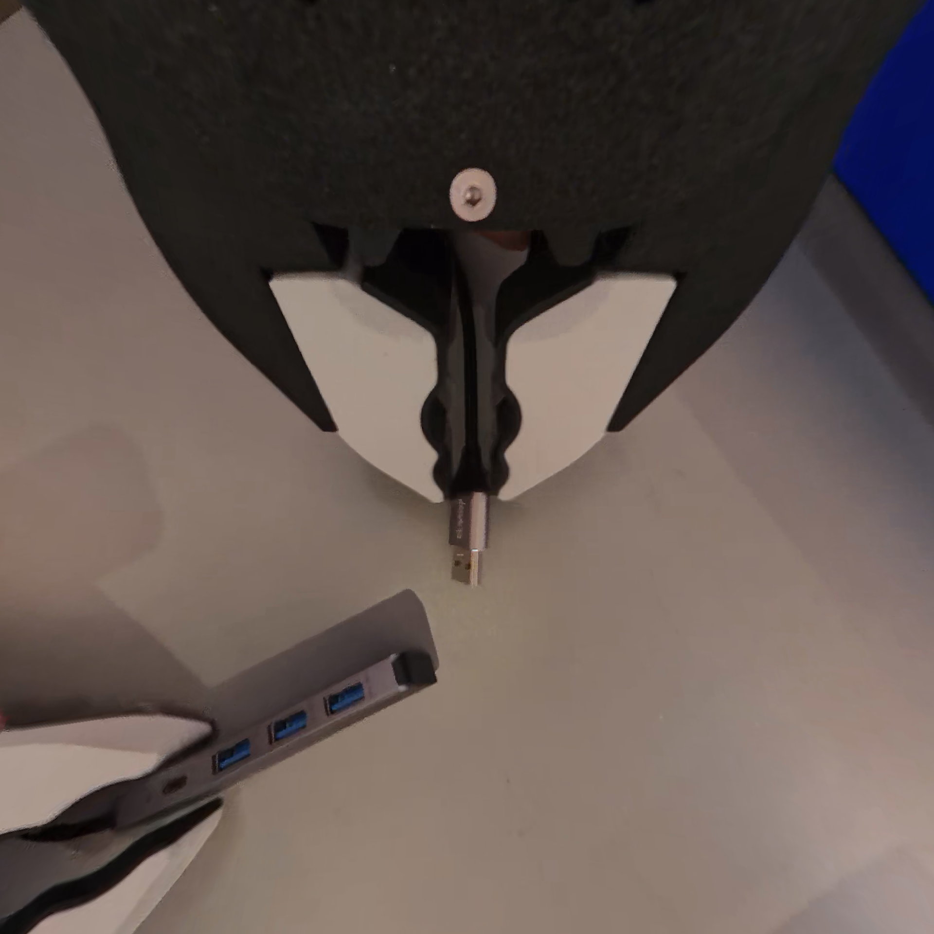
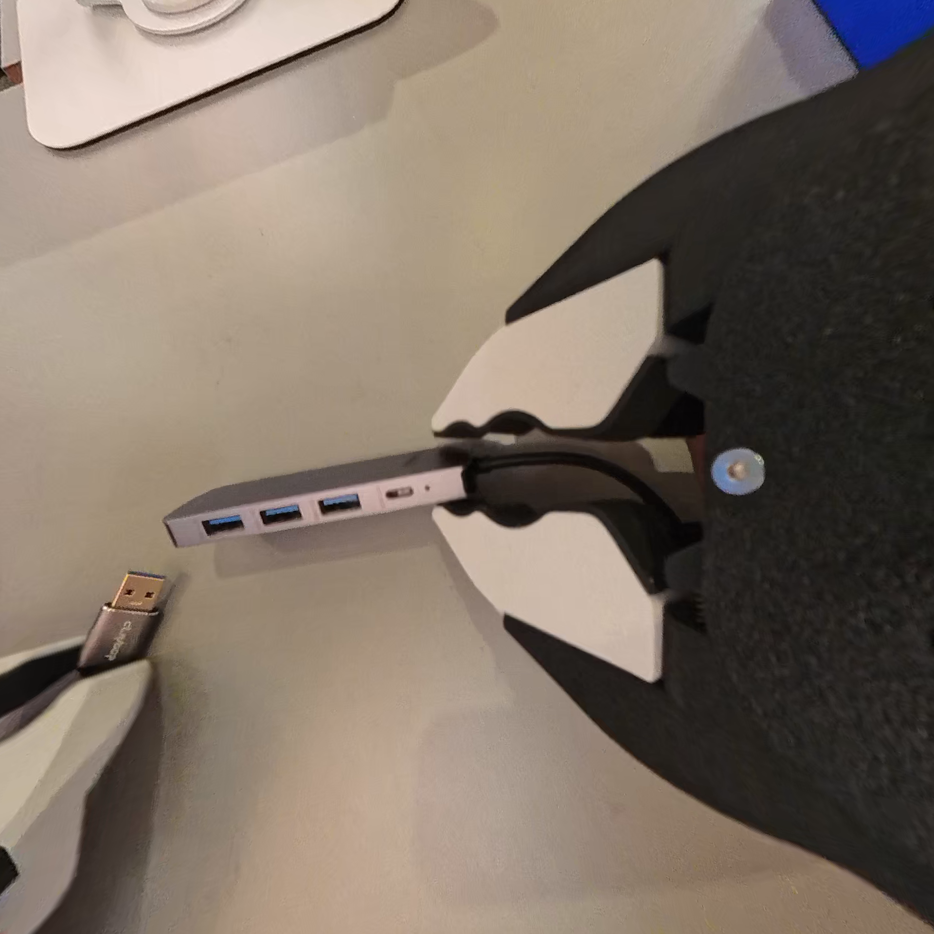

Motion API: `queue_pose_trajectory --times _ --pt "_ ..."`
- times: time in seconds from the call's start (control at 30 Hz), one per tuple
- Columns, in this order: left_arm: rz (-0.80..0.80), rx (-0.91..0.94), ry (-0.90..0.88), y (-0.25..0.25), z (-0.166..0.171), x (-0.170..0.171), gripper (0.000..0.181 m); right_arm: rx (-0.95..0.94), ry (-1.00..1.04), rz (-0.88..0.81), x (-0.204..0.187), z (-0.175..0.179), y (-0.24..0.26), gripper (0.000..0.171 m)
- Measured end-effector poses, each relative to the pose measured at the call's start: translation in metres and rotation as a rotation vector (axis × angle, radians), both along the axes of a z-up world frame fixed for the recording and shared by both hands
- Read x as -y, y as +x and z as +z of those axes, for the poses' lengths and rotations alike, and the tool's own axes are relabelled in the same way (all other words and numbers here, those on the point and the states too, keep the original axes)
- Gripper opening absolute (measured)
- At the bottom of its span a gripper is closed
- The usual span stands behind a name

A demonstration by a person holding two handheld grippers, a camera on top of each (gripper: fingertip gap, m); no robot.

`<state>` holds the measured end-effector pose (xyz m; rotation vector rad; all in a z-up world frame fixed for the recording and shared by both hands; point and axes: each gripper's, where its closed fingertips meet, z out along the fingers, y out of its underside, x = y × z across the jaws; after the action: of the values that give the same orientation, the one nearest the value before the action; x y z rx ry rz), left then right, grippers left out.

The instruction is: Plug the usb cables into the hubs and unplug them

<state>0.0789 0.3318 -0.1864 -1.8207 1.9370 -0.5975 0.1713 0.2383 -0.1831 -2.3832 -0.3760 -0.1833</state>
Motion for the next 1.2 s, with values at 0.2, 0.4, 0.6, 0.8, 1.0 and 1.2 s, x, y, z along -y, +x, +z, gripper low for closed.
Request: queue_pose_trajectory --times 0.2,0.4,0.6,0.8,1.0,1.2 --pt "-0.021 -0.006 0.009 -0.003 0.0 0.004 0.014 0.041 0.005 0.007 -0.001 0.0 0.002 0.016" --pt "-0.08 0.007 -0.036 -0.01 0.0 0.006 0.013 -0.159 0.017 0.005 0.008 0.008 -0.003 0.038" --pt "-0.143 0.049 -0.145 -0.015 0.002 0.001 0.012 -0.491 0.081 -0.092 0.006 0.026 -0.002 0.048" --pt "-0.225 0.072 -0.116 -0.023 0.004 -0.001 0.012 -0.52 0.005 -0.164 0.005 0.007 0.003 0.054" --pt "-0.261 0.094 -0.076 -0.026 0.006 0.007 0.012 -0.45 -0.019 -0.115 -0.004 0.001 -0.008 0.032" --pt "-0.259 0.122 -0.129 -0.026 0.013 0.013 0.012 -0.261 0.015 -0.025 -0.008 0.01 -0.014 0.012"
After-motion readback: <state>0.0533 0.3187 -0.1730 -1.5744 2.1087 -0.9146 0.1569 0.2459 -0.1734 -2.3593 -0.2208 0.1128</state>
